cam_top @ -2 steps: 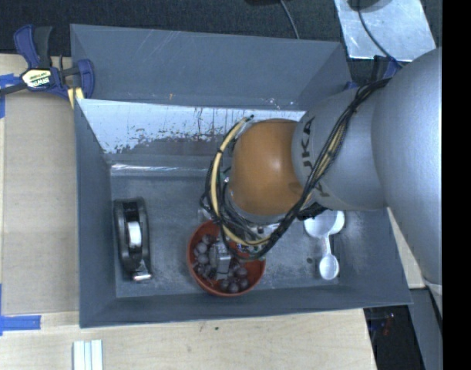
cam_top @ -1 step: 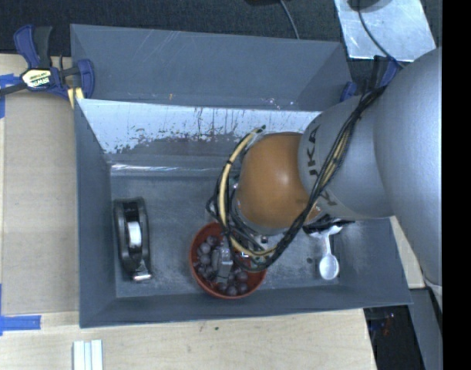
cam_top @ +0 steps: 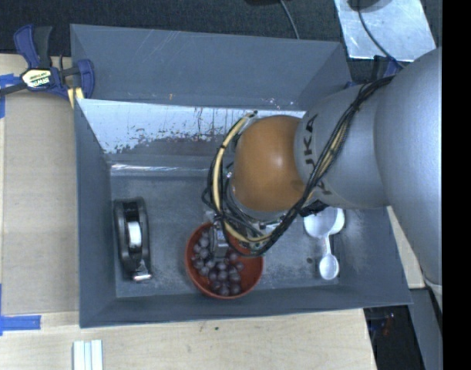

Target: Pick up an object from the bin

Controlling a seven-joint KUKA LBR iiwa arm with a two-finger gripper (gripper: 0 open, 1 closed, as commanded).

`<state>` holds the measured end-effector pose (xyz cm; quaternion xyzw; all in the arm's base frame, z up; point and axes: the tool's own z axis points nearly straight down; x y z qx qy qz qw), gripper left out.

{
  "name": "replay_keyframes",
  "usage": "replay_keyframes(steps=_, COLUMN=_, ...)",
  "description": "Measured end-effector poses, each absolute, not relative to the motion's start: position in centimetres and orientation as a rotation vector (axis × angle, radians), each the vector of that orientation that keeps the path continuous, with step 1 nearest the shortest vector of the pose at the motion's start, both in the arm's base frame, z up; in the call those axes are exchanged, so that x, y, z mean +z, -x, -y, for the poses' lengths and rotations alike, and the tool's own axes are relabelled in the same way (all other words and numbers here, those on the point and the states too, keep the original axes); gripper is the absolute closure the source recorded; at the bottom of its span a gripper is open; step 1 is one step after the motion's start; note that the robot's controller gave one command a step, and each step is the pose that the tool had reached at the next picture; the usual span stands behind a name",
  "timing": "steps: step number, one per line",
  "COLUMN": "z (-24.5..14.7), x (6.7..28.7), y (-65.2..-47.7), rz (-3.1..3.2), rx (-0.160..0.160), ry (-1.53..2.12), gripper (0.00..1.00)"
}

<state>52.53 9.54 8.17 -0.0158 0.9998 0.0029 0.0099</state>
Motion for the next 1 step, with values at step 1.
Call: replay_keyframes(steps=1, z=-9.53, x=8.18, y=-52.53, rz=-3.121, rx=0.009, ry=0.049, gripper=1.00)
